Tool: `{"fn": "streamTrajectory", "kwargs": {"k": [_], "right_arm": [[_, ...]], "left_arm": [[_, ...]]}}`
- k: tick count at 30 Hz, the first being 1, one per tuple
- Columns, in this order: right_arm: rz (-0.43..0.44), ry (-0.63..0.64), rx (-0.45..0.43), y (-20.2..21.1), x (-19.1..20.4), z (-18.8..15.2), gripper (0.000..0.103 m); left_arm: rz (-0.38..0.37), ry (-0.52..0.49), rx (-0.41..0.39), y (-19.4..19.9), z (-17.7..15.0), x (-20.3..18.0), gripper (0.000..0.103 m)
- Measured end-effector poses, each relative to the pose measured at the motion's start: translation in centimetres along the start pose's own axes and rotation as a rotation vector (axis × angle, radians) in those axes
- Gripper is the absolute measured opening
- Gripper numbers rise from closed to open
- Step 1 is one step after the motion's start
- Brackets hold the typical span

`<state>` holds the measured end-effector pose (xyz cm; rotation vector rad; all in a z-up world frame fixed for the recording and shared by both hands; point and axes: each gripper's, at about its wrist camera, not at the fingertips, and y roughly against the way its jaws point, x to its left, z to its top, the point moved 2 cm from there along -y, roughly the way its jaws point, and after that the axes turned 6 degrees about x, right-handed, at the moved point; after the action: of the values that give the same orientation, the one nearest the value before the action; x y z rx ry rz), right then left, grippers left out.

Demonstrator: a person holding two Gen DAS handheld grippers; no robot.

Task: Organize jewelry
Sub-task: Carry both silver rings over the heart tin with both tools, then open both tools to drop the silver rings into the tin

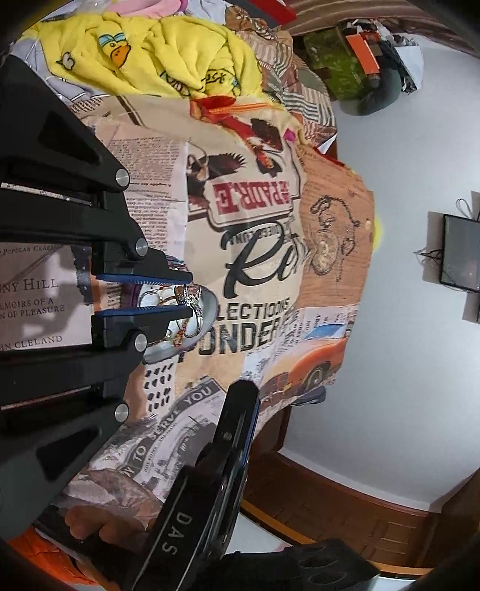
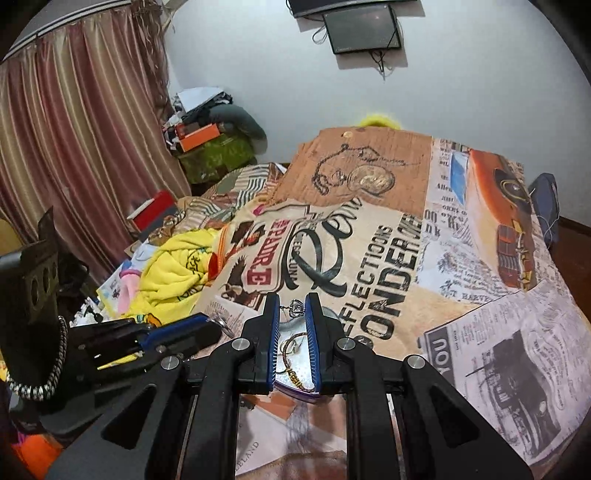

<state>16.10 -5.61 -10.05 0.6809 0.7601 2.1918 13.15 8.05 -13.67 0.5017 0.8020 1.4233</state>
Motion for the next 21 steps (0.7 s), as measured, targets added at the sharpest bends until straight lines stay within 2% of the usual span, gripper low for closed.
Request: {"fn": "streamTrajectory", "kwargs": {"k": [12,21], "right_arm": [[-0.009,-0.008,0.119,-4.4,-1.1,-1.0,0.013],[-0.003,-0.016,0.148,-5.9,-1.3,-1.5,0.013]], "left_arm": [[-0.022,-0.01,0.081,-3.4,-0.8,0.4,0.009],[0.006,-0.022,0.065,-3.8,-0.3,0.5,0.009]]}}
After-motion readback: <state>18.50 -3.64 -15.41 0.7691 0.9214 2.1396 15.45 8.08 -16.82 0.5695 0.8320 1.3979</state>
